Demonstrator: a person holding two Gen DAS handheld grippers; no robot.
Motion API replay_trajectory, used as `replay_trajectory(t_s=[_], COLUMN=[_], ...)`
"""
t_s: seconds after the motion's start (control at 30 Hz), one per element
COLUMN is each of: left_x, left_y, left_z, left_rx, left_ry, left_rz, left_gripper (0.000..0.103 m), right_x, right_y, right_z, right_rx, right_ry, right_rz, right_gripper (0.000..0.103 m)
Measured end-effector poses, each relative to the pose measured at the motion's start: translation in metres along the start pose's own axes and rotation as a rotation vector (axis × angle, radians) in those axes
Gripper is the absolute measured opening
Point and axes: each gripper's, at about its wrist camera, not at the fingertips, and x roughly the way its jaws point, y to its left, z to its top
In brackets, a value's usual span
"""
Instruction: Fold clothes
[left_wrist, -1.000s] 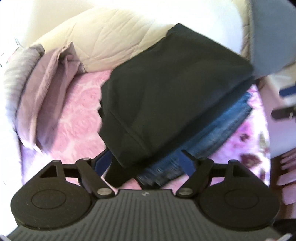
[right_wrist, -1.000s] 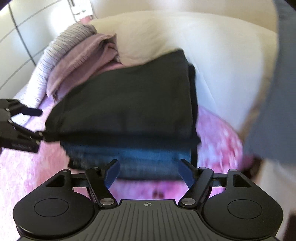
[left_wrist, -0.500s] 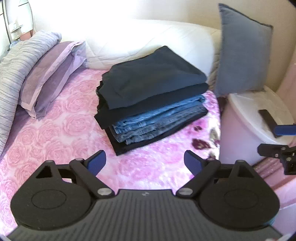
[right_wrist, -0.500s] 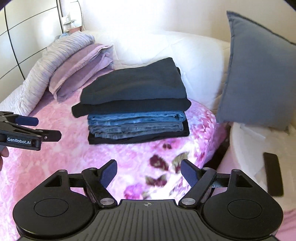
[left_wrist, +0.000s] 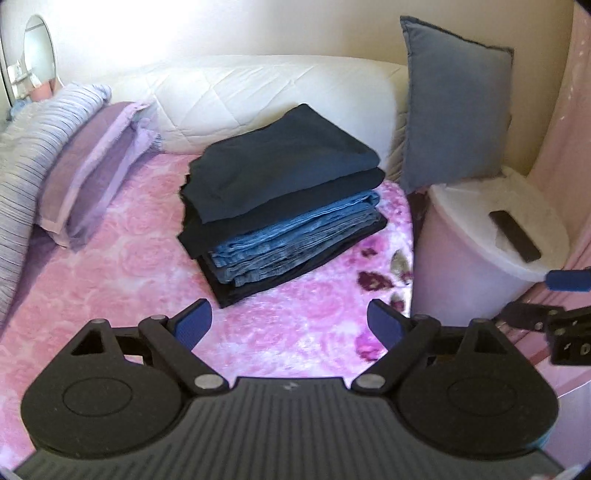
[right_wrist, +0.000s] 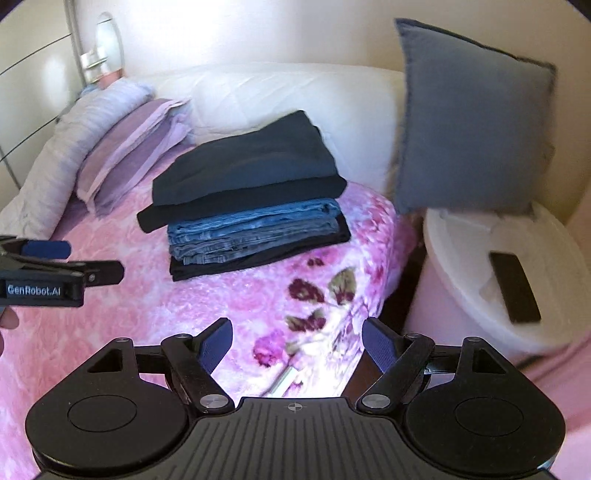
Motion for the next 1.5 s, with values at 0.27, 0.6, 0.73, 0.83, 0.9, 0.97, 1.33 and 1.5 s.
replay_trajectory(t_s=[0.27, 0.6, 0.73, 0.83, 0.9, 0.97, 1.33, 1.5], left_x=[-0.002, 0.006, 0.009, 0.012, 0.013, 0.015, 0.024, 0.024], left_y=[0.006, 0.017, 0.020, 0.021, 0.020, 0.019, 0.018, 0.019], left_z=[-0.009, -0.018, -0.020, -0.019, -0.018, -0.016, -0.010, -0.010], left_rx=[-0.037, -0.122, -0.159, -0.162, -0.163, -0.171, -0.238, -0.237], left_ry=[0.015, 0.012, 0.015, 0.017, 0.019, 0.022, 0.041, 0.037], left_rz=[-0.029, -0.011, -0.012, -0.005, -0.003, -0.001, 0.006, 0.014], left_gripper=[0.089, 0.089, 0.089, 0.089, 0.089, 0.089, 0.089, 0.089], right_x=[-0.003, 0.006, 0.014, 0.019, 0.022, 0.025, 0.035, 0.036], right_y=[0.012, 0.030, 0.033, 0.034, 0.033, 0.030, 0.022, 0.024], right_z=[0.001, 0.014, 0.020, 0.024, 0.026, 0.028, 0.030, 0.030], right_rx=[0.004, -0.083, -0.106, -0.121, -0.122, -0.113, -0.104, -0.113], right_ry=[0.002, -0.011, -0.032, -0.042, -0.044, -0.044, -0.026, -0.024], right_rz=[0.001, 0.012, 0.009, 0.009, 0.013, 0.020, 0.029, 0.032], right_gripper=[0.080, 0.081, 0.081, 0.081, 0.081, 0.081, 0.081, 0.081])
